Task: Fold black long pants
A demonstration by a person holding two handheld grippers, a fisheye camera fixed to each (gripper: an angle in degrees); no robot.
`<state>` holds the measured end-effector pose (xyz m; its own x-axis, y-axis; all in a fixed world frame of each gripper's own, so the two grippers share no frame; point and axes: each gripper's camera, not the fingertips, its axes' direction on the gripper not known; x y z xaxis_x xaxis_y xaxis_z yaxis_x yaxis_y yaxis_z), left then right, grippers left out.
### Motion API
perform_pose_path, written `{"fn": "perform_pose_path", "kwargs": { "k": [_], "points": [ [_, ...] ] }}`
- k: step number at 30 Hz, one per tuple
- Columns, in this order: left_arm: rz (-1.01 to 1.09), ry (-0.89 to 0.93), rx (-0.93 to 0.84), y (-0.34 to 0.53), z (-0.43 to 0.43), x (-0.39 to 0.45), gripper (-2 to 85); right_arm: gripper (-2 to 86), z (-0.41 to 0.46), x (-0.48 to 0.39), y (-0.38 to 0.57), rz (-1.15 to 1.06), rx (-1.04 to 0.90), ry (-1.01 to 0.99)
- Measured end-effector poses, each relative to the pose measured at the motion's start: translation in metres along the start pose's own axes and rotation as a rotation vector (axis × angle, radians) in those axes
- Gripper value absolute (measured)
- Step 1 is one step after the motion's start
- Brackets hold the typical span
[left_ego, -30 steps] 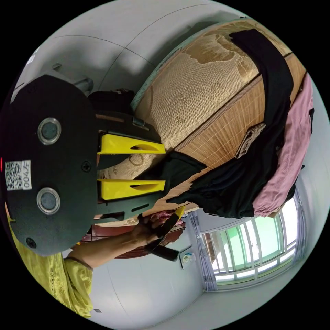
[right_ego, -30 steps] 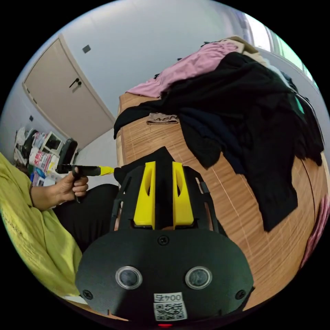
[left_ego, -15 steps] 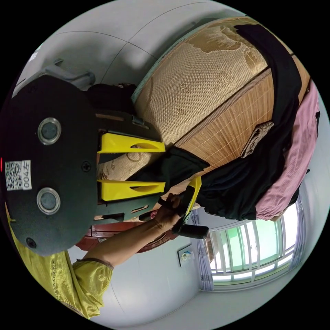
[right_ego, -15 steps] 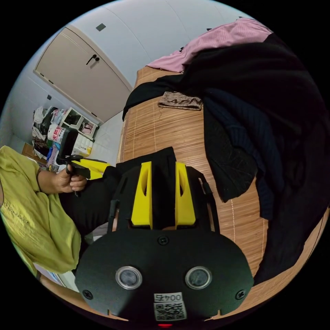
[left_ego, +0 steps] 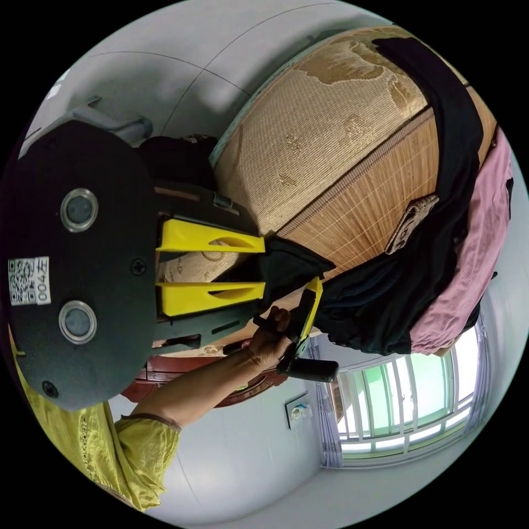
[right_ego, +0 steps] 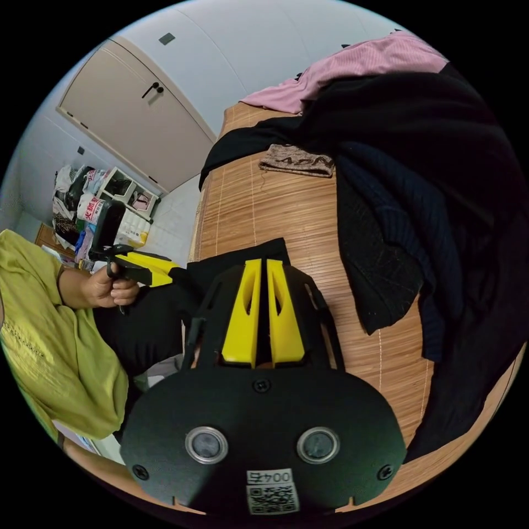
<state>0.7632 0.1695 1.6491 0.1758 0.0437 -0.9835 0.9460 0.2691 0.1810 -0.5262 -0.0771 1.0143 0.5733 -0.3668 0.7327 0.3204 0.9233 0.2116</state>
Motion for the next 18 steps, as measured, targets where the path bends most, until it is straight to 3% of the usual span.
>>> {"fn": "perform_pose_path", "kwargs": {
  "k": [9, 18],
  "points": [
    [0.09, -0.076, 0.069, 0.005, -0.008, 0.025, 1.0, 0.6, -0.024, -0.027, -0.009, 0.006, 0.2, 0.11],
    [0.05, -0.106, 0.022, -0.003, 0.003, 0.019, 0.7, 1.8, 0.018, -0.025, -0.039, 0.15, 0.092, 0.299]
  ]
}}
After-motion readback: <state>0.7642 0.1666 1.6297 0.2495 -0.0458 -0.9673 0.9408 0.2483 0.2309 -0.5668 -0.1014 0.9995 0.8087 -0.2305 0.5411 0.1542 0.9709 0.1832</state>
